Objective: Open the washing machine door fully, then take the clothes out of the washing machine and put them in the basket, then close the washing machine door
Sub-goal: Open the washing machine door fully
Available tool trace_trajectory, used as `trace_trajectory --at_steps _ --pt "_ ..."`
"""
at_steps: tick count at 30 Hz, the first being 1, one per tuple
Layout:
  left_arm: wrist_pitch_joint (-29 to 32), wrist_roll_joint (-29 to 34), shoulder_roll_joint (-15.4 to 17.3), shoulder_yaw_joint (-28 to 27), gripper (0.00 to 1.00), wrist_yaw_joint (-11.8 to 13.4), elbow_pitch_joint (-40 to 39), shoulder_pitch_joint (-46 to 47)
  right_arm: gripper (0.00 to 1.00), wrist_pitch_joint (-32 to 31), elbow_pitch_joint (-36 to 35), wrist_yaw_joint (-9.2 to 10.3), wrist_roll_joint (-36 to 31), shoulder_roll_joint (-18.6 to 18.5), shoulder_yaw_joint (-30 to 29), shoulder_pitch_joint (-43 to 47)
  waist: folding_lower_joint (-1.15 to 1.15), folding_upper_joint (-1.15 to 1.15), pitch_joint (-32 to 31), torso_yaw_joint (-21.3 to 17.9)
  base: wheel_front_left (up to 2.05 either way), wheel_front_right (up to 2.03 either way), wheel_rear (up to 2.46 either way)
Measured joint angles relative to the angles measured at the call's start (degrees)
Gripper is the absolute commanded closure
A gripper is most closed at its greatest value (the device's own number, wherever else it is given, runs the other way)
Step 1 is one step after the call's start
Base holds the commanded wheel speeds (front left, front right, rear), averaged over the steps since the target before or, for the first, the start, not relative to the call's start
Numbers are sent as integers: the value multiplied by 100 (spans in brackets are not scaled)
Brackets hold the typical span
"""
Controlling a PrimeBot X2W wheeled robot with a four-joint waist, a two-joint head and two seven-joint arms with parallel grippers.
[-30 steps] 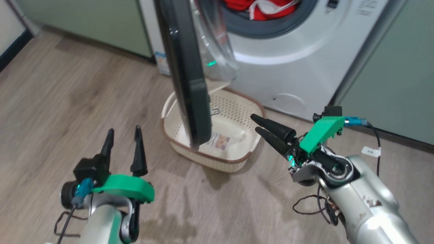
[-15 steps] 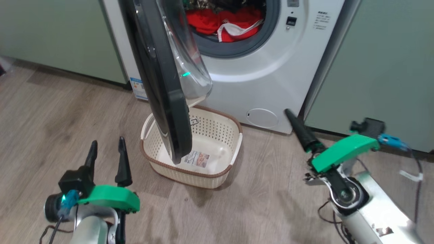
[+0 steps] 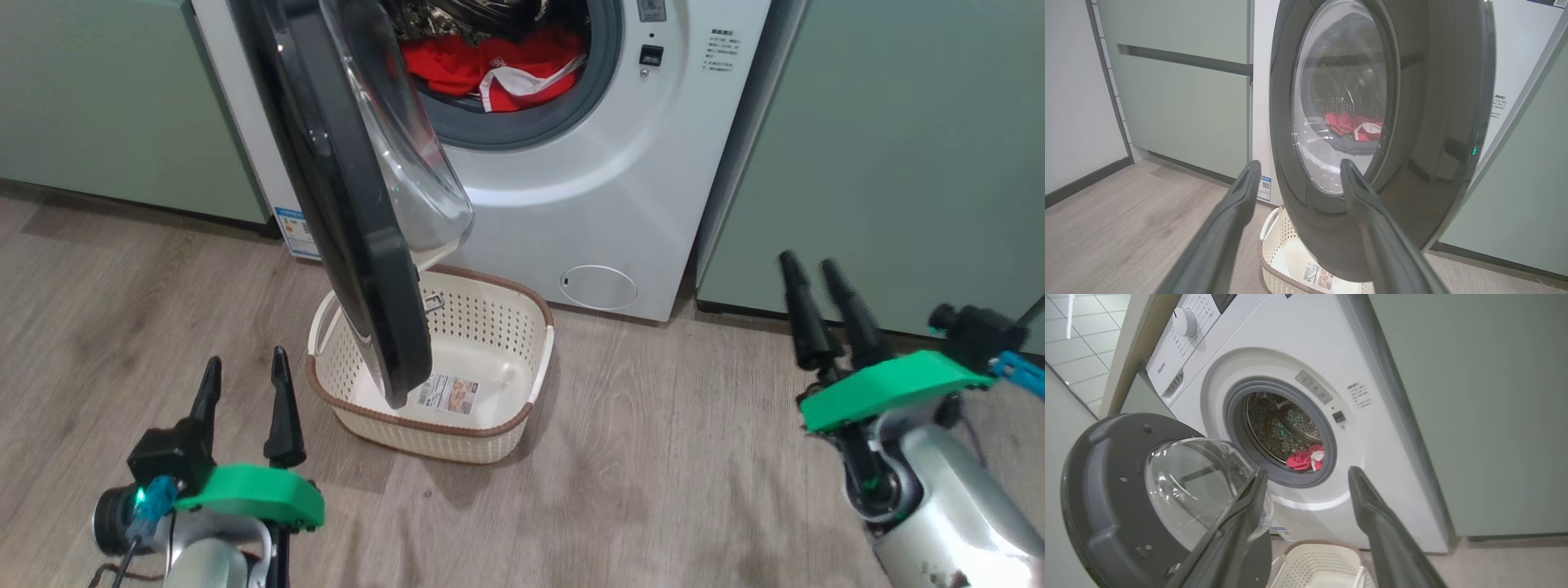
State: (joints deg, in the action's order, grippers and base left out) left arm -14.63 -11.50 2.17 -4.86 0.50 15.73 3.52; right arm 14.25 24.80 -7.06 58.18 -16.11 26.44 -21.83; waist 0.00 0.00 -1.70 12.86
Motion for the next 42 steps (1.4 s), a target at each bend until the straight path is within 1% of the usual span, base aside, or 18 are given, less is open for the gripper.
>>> trace_trajectory --at_steps 2,3,4,8,12,15,19,33,34,35,36,40,42 --pt "0 0 0 0 0 0 0 1 0 14 -108 0 -699 90 -419 95 0 0 14 -21 0 0 0" --pt "0 -1 0 2 0 0 0 2 0 15 -219 0 -1324 281 -791 294 0 0 26 -30 0 0 0" --pt "0 -1 0 3 0 0 1 3 0 14 -285 0 -1666 370 -940 417 0 0 32 -29 0 0 0" --pt "0 -1 -1 12 0 0 4 5 0 22 -494 0 -2835 682 -1569 842 0 0 58 -13 0 0 0" --pt "0 -1 0 19 0 1 11 6 0 22 -630 -1 -3690 936 -2164 1104 0 0 67 21 0 0 0" --pt "0 -1 0 20 0 1 12 7 0 22 -675 -1 -4100 1049 -2480 1287 0 0 67 34 0 0 0" --pt "1 -1 0 12 0 1 12 7 0 22 -709 -1 -4428 1085 -2597 1445 0 0 70 20 0 0 0" --pt "0 -1 0 7 0 -2 40 7 0 22 -773 -1 -4712 1151 -2663 1480 0 0 53 13 0 0 0" --pt "0 -1 0 4 9 0 40 7 0 22 -770 -1 -4719 1156 -2671 1480 0 0 51 14 0 0 0" --pt "0 -4 0 -1 52 4 30 7 0 22 -768 -1 -4732 1163 -2674 1480 0 0 51 15 0 0 0" --pt "1 -19 0 -4 100 4 4 7 0 22 -765 -1 -4758 1177 -2676 1480 0 0 49 15 0 0 0" --pt "0 -333 -2 -92 100 10 -78 19 0 22 -754 -1 -4769 1229 -2691 1480 0 0 55 25 0 0 0" --pt "1 -364 -2 -222 100 31 -183 47 0 22 -746 -1 -4770 1230 -2709 1480 0 0 62 40 0 0 0"
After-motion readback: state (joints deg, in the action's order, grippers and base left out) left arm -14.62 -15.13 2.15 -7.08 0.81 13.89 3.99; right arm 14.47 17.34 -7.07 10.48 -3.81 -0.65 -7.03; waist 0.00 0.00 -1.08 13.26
